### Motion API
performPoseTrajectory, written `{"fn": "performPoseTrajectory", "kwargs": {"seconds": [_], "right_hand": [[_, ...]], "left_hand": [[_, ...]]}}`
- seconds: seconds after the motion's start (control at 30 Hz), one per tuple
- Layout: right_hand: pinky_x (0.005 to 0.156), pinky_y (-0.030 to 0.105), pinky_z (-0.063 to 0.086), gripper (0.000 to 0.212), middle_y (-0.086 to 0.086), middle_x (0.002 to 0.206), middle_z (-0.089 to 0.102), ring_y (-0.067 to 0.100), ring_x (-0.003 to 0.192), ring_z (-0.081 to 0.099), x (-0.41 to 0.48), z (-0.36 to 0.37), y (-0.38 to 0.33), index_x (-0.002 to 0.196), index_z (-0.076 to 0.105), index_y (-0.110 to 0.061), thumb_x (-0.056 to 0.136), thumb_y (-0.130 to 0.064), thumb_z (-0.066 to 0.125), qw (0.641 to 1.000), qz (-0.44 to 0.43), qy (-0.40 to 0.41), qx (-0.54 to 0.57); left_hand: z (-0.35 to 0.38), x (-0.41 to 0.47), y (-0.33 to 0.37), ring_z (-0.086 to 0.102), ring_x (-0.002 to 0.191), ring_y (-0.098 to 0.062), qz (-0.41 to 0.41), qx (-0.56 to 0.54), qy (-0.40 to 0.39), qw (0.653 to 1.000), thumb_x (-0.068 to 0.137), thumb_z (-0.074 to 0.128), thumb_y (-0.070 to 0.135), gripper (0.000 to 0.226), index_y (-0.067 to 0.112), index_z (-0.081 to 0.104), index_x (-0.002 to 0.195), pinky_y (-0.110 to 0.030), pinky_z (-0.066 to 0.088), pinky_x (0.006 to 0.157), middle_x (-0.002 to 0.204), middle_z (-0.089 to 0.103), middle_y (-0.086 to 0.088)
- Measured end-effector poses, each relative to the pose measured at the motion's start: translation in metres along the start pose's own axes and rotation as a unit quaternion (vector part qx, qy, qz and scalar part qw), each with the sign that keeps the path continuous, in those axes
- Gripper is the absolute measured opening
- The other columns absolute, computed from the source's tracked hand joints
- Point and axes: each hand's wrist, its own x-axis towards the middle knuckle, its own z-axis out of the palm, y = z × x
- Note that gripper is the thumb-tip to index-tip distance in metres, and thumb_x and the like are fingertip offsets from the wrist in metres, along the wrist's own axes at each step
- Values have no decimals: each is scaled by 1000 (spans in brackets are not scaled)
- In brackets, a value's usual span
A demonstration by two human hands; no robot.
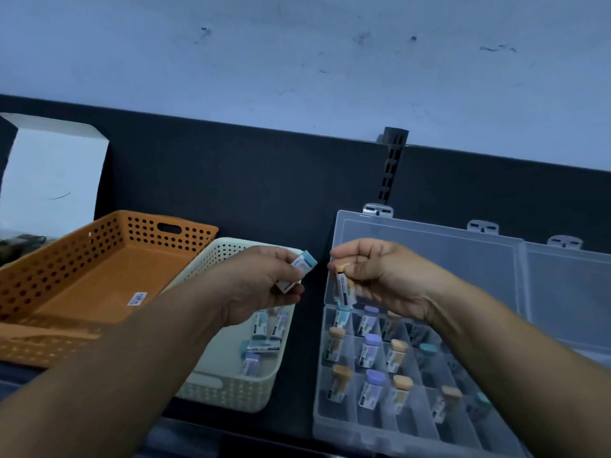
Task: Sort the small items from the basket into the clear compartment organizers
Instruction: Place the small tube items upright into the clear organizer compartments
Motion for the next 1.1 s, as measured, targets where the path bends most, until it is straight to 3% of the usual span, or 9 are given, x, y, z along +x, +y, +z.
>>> {"fn": "performPoseTrajectory", "kwargs": {"seconds": [0.13, 0.3, 0.47, 0.53, 0.67, 0.77, 0.93, 1.1], "right_hand": [[71, 22, 48, 27, 2, 79, 74, 8, 72, 65, -9, -18, 0, 86, 65, -9, 87, 14, 53, 995, -57, 40, -73], [71, 25, 51, 28, 2, 76, 63, 13, 70, 58, -20, -37, 5, 90, 64, -13, 86, 14, 58, 972, -95, 90, -197], [78, 28, 51, 23, -4, 78, 60, 12, 75, 59, -22, -51, 14, 87, 63, -20, 85, 3, 64, 914, -97, 109, -378], [79, 36, 53, 25, -6, 77, 62, 16, 77, 62, -19, -55, 19, 79, 60, -25, 85, -2, 66, 888, -106, 118, -432], [69, 34, 55, 24, -5, 75, 65, 14, 69, 62, -18, -56, 26, 73, 59, -26, 88, -8, 63, 863, -113, 108, -480], [70, 32, 53, 31, -9, 76, 59, 9, 70, 57, -17, -55, 29, 68, 55, -31, 87, -8, 63, 841, -123, 103, -517], [63, 25, 46, 32, -10, 78, 52, 10, 70, 51, -12, -54, 35, 65, 50, -33, 87, -14, 65, 825, -130, 99, -541], [59, 26, 47, 36, -10, 75, 55, 17, 73, 58, -5, -53, 44, 63, 47, -35, 86, -16, 66, 809, -121, 89, -568]], "left_hand": [[14, 1, 2, 56, 79, -17, 62, 110, 12, 992, 89, 62, 13, 4, 13, 66, 91, -32, 47, 78, 81, 64, -4], [34, 6, 3, 63, 81, -16, 132, 200, 20, 971, 88, 64, 11, 21, 26, 65, 104, -27, 52, 70, 93, 69, -9], [50, 17, -3, 68, 84, -27, 152, 282, 44, 946, 87, 67, 10, 15, 24, 68, 91, -42, 57, 81, 89, 65, -5], [54, 22, -5, 67, 82, -25, 161, 310, 54, 935, 86, 68, 11, 16, 26, 67, 88, -39, 58, 79, 88, 64, -2], [58, 30, -6, 61, 82, -6, 193, 409, 78, 888, 80, 75, 18, 15, 27, 69, 91, -19, 47, 69, 88, 65, 9], [61, 35, -6, 57, 81, -5, 202, 463, 75, 860, 78, 77, 20, 17, 24, 70, 93, -19, 41, 69, 83, 60, 14], [61, 45, -9, 58, 86, -11, 203, 522, 63, 826, 81, 73, 17, 17, 21, 70, 97, -21, 43, 74, 90, 62, 8], [60, 54, -15, 60, 92, -14, 200, 564, 48, 800, 82, 71, 17, 17, 22, 70, 97, -24, 47, 78, 97, 65, 6]]}}
